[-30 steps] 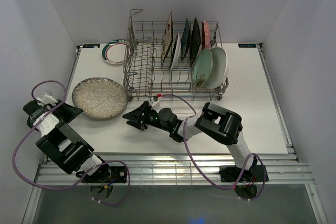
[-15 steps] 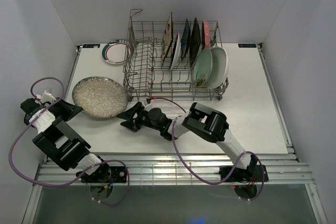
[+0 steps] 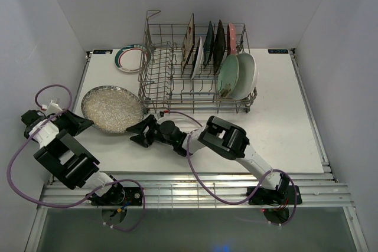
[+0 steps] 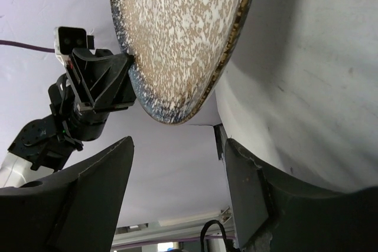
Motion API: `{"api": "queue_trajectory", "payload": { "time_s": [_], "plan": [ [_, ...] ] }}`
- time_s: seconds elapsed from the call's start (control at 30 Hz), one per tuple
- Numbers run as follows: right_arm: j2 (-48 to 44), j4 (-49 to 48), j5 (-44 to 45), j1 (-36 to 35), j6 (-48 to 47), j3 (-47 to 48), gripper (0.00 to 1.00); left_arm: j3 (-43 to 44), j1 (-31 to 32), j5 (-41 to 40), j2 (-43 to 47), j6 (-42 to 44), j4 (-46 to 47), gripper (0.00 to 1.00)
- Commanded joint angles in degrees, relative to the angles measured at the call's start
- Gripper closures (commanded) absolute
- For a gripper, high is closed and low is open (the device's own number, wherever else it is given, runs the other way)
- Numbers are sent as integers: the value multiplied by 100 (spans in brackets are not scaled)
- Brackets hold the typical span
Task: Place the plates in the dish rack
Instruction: Pick up the plate from the corner of the board.
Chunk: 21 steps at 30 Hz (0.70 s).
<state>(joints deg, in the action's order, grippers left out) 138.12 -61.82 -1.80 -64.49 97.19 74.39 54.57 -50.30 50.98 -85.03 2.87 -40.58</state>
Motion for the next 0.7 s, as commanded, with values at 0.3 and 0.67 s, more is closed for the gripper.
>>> {"api": "queue_trajectory", "payload": {
  "time_s": [0.3,0.67],
  "plan": [
    [382,-23,110,226,476,453,33,476,-58,1379,49,802,-1074,100],
    [742,188,110,323,609,989,47,722,-252,1573,-259,1259,-1602,100]
  ]
}}
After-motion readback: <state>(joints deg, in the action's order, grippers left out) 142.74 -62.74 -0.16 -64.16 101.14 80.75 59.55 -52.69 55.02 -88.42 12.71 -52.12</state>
